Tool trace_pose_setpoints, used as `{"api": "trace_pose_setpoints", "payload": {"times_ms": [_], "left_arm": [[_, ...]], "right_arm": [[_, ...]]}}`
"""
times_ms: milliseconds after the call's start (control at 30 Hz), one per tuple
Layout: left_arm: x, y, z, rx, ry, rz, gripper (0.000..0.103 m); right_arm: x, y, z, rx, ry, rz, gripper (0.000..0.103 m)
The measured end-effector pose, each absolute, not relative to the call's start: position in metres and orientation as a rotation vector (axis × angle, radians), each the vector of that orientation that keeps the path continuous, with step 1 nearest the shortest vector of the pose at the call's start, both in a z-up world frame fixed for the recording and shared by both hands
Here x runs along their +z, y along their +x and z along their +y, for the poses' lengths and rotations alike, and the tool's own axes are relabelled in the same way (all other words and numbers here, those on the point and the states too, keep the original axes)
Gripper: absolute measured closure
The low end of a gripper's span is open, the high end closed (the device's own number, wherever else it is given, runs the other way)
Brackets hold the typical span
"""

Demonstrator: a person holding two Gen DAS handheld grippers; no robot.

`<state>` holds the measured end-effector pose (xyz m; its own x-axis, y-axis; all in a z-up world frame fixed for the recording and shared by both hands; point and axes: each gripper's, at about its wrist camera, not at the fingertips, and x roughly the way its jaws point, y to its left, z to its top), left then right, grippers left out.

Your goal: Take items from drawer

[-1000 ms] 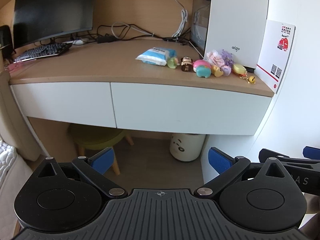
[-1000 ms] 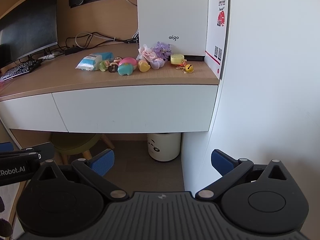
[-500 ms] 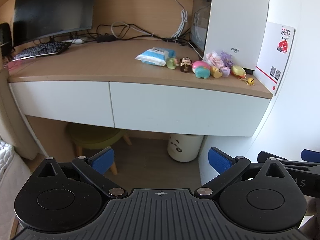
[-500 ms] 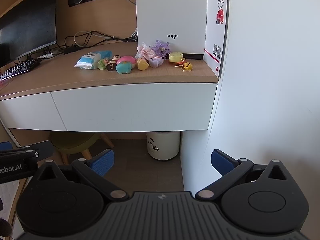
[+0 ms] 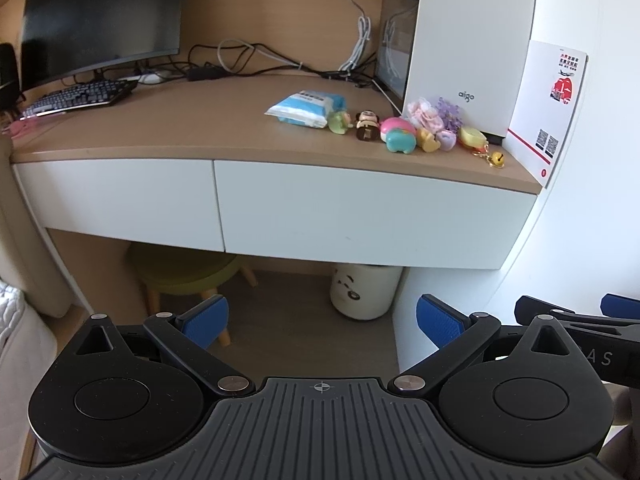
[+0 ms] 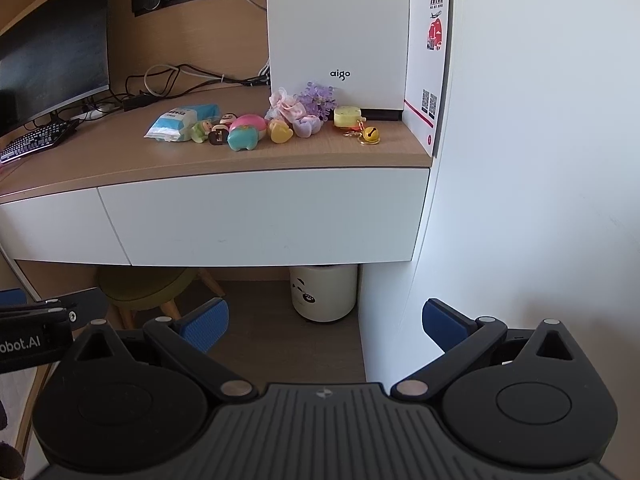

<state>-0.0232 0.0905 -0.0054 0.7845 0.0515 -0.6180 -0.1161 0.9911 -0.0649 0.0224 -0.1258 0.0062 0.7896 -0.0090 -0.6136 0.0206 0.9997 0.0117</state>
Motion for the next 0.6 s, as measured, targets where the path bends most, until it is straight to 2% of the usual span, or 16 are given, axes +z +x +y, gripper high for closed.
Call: {"api": "trace_pose_setpoints", "payload": {"times_ms": [600], "left_arm": [[-0.0079, -0.0215, 0.0867, 0.07, -0.096, 0.674, 0.0]], "right_arm": [[0.0051, 0.0245, -0.1295, -0.025, 0.02, 0.669, 0.0]]}}
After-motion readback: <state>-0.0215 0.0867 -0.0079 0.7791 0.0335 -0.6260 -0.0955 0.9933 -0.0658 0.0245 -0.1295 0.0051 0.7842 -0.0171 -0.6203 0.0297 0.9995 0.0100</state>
